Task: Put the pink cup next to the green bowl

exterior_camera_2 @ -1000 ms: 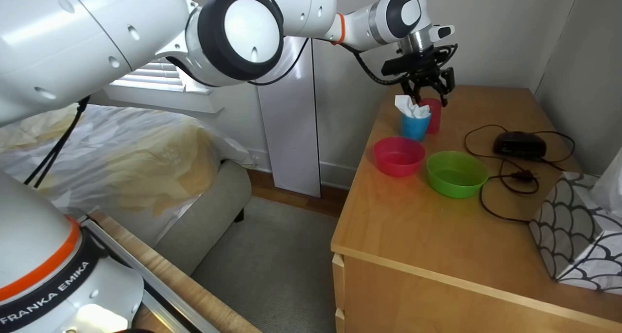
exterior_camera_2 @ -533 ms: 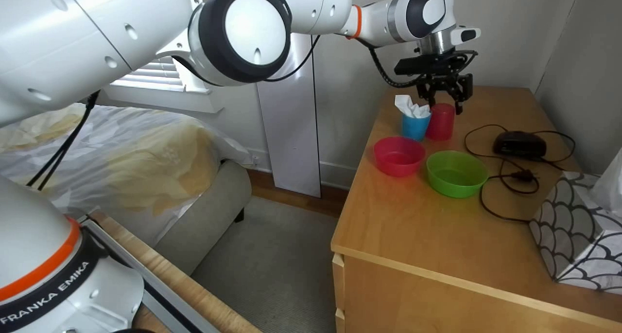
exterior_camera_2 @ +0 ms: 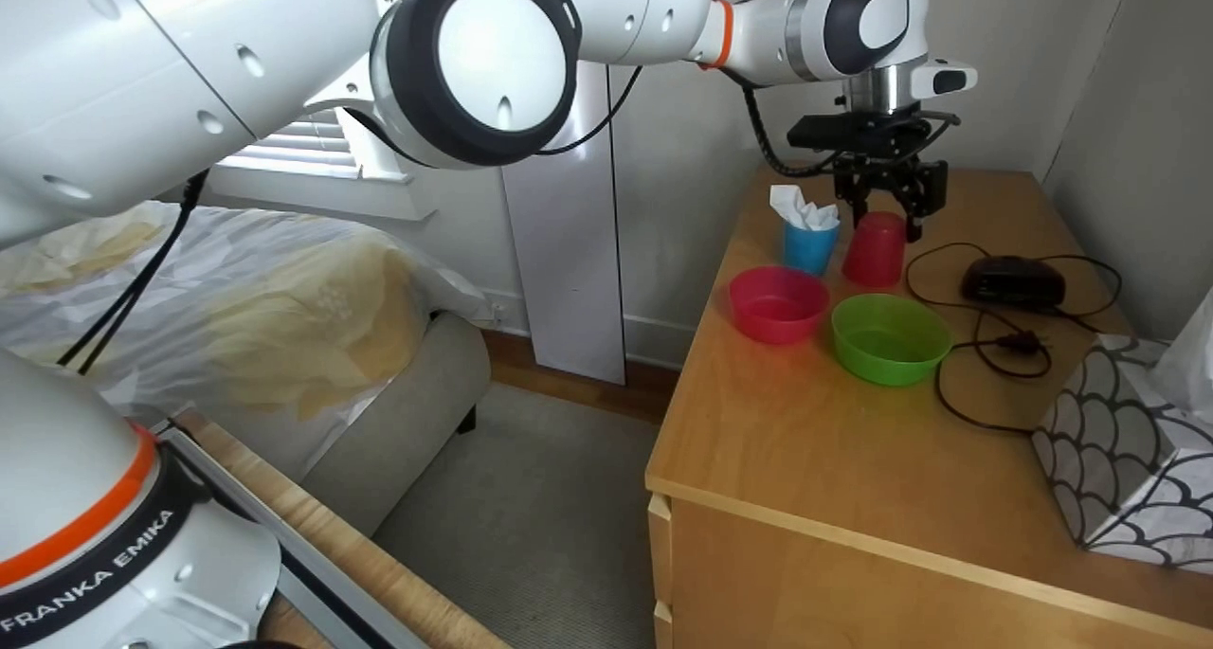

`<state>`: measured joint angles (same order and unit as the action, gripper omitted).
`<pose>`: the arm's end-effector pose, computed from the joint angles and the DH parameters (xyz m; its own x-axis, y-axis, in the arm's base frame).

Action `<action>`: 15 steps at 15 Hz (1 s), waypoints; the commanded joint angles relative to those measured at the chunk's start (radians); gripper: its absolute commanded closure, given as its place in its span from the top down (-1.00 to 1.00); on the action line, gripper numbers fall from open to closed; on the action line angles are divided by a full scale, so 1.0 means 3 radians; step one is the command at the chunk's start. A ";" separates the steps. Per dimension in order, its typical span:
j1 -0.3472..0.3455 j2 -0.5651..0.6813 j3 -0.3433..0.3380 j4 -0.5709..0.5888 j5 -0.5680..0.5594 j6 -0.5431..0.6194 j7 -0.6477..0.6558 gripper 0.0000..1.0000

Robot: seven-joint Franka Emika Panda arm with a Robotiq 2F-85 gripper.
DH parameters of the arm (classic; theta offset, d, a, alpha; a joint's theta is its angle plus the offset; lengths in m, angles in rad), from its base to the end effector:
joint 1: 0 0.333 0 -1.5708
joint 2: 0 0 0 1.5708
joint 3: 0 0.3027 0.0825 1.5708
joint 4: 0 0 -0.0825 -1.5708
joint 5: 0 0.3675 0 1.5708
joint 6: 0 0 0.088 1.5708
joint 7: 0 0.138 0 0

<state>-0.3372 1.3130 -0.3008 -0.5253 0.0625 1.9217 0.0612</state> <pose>0.7095 -0.3512 0.1961 0.8863 -0.4498 0.1101 -0.4631 -0.8581 0.2217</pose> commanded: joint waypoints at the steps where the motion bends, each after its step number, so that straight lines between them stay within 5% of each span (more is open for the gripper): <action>1: -0.0054 -0.0083 0.0073 -0.0096 0.0116 -0.0202 0.0100 0.66; 10: -0.0127 -0.0107 0.0140 -0.0101 0.0258 -0.0269 0.0370 0.65; 15: -0.0098 -0.0251 0.0192 -0.0060 0.0312 -0.0311 0.0332 1.00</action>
<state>-0.3660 1.2804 -0.2652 -0.5271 0.1293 1.8493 0.1607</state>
